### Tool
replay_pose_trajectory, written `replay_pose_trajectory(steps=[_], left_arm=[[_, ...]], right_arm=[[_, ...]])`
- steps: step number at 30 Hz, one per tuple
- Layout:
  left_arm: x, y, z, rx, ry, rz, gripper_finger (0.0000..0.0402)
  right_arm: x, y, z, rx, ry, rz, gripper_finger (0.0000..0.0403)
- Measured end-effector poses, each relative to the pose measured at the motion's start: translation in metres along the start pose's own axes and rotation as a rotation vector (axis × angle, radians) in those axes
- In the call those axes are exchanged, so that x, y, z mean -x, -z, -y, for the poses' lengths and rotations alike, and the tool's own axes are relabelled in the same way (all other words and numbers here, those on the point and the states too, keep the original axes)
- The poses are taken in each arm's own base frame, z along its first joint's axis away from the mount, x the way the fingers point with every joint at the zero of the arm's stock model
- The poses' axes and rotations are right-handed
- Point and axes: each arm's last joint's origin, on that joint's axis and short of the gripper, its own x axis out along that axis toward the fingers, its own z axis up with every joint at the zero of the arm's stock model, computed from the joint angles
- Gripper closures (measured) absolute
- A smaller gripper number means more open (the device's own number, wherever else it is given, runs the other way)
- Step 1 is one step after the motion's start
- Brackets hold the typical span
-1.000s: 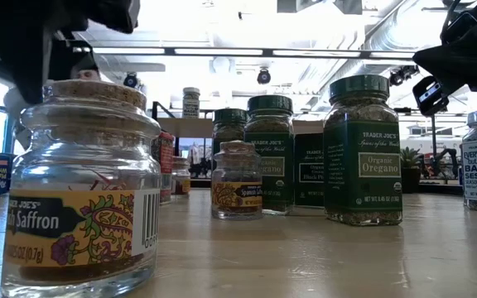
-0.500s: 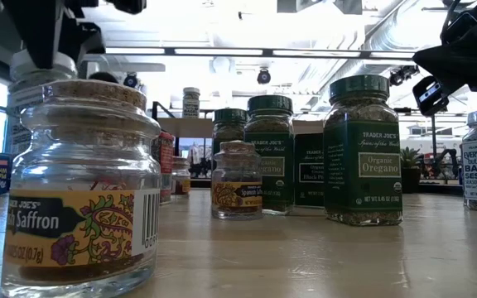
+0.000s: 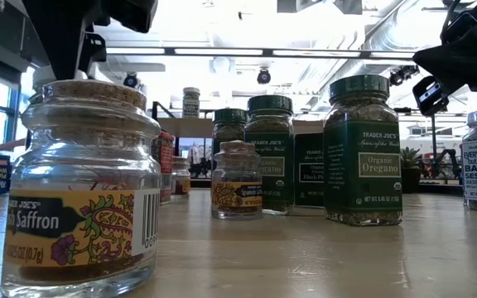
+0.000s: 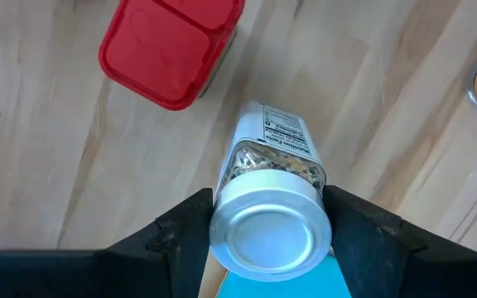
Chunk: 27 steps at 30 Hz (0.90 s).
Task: Shelf spices
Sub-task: Put the left white seasoning bottle on the shelf aligned with the other white seasoning bottle
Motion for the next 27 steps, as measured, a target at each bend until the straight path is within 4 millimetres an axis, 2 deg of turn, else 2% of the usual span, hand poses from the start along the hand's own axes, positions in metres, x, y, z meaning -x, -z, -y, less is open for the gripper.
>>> replay_pose_trajectory(steps=[18, 27], left_arm=[[-0.0003, 0.0006, 0.0016, -0.008, 0.038, -0.031, 0.0183], [0.0, -0.0041, 0.0052, 0.002, 0.063, 0.03, 0.0183]], right_arm=[[0.0, 0.0, 0.0, 0.0, 0.0, 0.0, 0.0403], [0.0, 0.0, 0.0, 0.0, 0.0, 0.0, 0.0403]])
